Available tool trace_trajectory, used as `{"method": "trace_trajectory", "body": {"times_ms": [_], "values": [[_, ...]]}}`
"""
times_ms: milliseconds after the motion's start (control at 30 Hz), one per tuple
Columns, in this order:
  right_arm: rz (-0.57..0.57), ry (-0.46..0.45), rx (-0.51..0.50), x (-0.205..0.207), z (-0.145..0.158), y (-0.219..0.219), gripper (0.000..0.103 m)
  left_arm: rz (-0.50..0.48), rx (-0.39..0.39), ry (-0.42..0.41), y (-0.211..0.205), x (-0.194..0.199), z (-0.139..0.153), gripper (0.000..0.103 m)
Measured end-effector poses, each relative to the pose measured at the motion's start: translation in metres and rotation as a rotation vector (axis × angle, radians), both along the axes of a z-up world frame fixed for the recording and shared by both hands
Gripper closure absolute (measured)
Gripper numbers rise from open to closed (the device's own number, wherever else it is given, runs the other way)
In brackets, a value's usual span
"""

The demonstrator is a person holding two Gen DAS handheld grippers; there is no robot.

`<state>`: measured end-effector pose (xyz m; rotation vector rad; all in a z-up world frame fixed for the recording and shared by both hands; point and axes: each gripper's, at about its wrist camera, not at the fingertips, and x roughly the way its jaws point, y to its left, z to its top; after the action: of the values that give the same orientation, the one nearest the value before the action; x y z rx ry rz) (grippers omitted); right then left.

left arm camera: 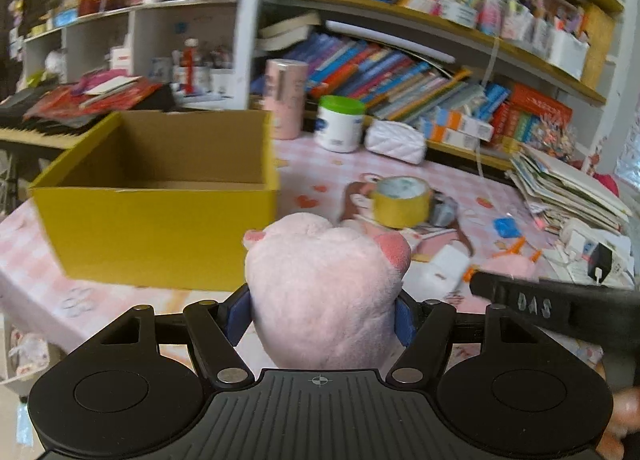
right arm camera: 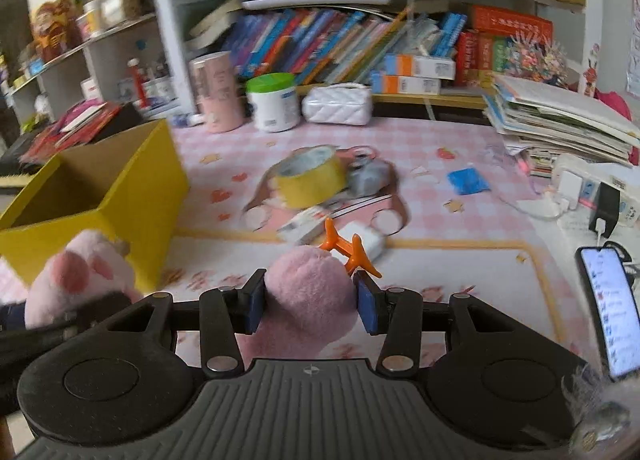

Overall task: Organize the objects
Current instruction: 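Carry the pink plush toy with the left gripper over the yellow box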

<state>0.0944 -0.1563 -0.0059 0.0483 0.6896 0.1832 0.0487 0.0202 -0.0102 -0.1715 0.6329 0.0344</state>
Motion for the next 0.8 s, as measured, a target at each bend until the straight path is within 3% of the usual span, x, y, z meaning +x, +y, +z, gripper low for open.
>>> {"method": "trace_trajectory", "body": {"times_ms": [367,800], "values": [[0.028,0.026,-0.006,-0.075,-0.011,0.082,0.060,0.025,0.025,0.028,0.072,-0.060,-0.007,0.034],[0.135,0.022,-0.028,-0.099,-0.004,0.144,0.060,0.106,0.006,0.005,0.125,-0.094,-0.003,0.034]]}}
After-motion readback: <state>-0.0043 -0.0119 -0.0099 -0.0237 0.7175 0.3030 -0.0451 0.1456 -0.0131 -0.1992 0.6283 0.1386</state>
